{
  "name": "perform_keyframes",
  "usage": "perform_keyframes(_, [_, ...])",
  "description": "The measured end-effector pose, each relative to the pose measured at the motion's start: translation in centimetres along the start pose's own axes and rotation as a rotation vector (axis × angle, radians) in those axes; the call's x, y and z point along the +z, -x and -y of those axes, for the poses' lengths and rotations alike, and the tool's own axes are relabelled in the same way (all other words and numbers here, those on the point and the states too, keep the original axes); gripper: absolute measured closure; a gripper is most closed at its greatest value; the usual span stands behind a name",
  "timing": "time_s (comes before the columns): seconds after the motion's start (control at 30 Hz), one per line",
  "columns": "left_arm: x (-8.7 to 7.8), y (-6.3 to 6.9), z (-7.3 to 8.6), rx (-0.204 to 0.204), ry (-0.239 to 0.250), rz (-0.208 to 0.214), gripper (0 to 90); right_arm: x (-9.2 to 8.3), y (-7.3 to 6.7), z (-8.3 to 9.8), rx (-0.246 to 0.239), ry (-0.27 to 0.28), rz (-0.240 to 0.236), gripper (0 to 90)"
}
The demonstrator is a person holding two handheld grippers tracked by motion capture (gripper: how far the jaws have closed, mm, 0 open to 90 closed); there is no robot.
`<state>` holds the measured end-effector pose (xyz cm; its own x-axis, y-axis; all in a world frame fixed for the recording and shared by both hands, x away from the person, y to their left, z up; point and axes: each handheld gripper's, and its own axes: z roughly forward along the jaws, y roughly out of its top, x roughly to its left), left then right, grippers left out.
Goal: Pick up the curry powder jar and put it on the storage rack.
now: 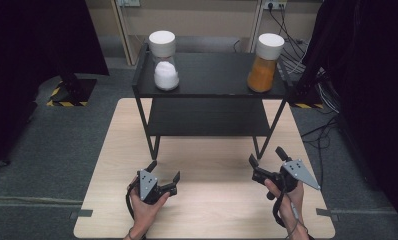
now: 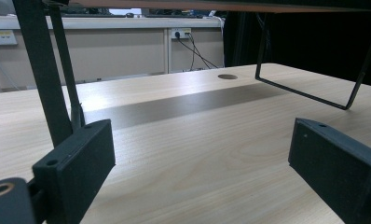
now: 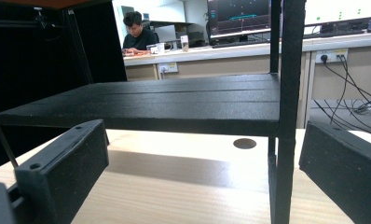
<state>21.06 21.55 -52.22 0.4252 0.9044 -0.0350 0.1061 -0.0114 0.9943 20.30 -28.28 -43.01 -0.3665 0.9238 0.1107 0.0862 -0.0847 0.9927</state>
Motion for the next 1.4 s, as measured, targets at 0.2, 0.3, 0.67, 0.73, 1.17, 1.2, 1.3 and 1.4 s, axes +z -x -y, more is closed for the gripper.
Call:
perform_keyframes(0.2, [0.0,0.0,0.0,0.0,0.0,0.0,6.3,-0.1,0.1,0.6,0.004,-0.014,0.004,1.2])
perform_keyframes(0.3, [0.0,0.0,0.0,0.0,0.0,0.0,6.3,-0.1,0.2,0.9,0.005,-0.021,0.01,1.2])
perform_keyframes(0.67, [0.0,0.0,0.0,0.0,0.0,0.0,6.3,-0.1,0.3,2.1,0.016,-0.047,0.018,1.3])
perform_keyframes(0.73, [0.0,0.0,0.0,0.0,0.0,0.0,6.3,-0.2,0.4,2.3,0.024,-0.049,0.018,1.4])
perform_keyframes(1.17, [0.0,0.0,0.0,0.001,0.001,0.001,6.2,-0.4,0.4,3.7,0.046,-0.069,0.023,1.5])
perform_keyframes(1.2, [0.0,0.0,0.0,0.002,0.0,0.0,6.2,-0.5,0.4,3.9,0.048,-0.071,0.023,1.5])
perform_keyframes(1.3, [0.0,0.0,0.0,-0.001,0.001,0.0,6.2,-0.6,0.5,4.3,0.058,-0.076,0.026,1.6])
perform_keyframes(1.4, [0.0,0.0,0.0,-0.001,0.001,0.0,6.2,-0.7,0.6,4.5,0.06,-0.082,0.027,1.7])
